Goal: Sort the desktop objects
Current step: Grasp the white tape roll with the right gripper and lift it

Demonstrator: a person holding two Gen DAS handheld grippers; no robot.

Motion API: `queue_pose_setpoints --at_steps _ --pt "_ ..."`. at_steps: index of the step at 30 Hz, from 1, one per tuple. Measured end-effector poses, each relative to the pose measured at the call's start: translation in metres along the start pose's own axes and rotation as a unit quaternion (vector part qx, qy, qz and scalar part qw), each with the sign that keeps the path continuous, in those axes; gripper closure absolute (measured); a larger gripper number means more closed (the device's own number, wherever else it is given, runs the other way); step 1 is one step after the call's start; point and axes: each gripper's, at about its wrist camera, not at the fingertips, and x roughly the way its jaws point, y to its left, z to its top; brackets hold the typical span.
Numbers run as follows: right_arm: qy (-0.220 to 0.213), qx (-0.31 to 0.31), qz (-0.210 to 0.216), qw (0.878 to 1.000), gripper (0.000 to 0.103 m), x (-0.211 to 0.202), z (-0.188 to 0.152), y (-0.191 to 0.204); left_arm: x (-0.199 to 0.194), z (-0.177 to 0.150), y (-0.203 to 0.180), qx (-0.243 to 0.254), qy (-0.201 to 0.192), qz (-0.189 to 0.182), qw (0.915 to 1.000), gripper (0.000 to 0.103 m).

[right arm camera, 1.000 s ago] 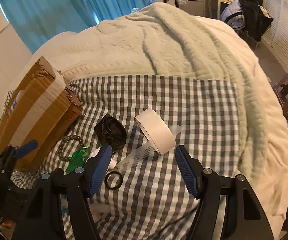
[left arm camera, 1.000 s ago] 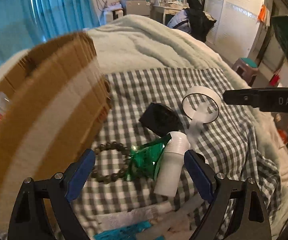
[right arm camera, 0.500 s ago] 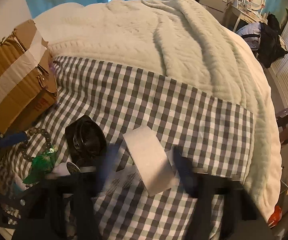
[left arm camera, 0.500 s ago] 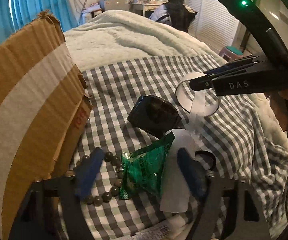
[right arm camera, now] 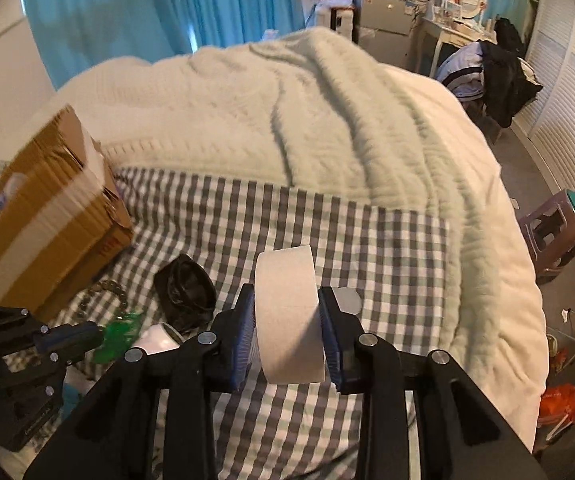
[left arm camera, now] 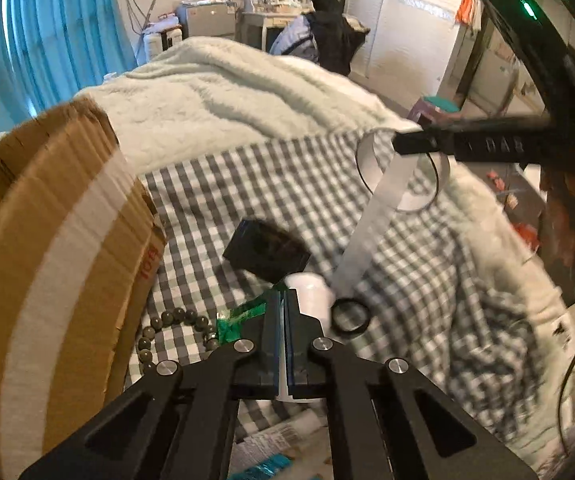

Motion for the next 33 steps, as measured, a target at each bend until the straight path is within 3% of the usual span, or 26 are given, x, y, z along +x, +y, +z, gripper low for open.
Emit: queue_pose_setpoints --at_steps 7,13,14,16,18,26,33 --pt "-0.037 -0.001 0.005 0.999 0.073 -0.051 -0.001 0.005 -0.031 0.015 -0.01 0.0 -0.02 0.003 0.9998 0.101" --pt "-0.052 -0.012 0.005 0.999 0.073 -0.071 -0.008 0.011 -0.022 0.003 -0.017 0.002 0.009 0.006 0.9999 0.098" --pt "-0.053 -0.014 0.005 0.999 0.073 -0.072 -0.01 0.012 -0.017 -0.002 -0.02 0.007 0.016 0.007 0.9998 0.094" --pt "-0.048 -0.014 0.004 0.999 0.073 -0.069 -0.014 0.011 -0.01 -0.01 -0.024 0.018 0.028 0.01 0.9994 0.075" --pt "-0.041 -0.012 0.003 0.999 0.073 -0.063 -0.017 0.008 -0.001 -0.018 -0.028 0.022 0.038 0.006 0.999 0.07" --pt "-0.035 0.009 -0.002 0.999 0.073 -0.053 -0.027 -0.01 0.047 -0.033 -0.029 0.014 0.083 0.014 0.9963 0.07" --pt "-0.069 0.014 -0.012 0.997 0.073 -0.075 -0.022 -0.02 0.055 -0.031 -0.026 0.015 0.084 0.022 0.9961 0.077"
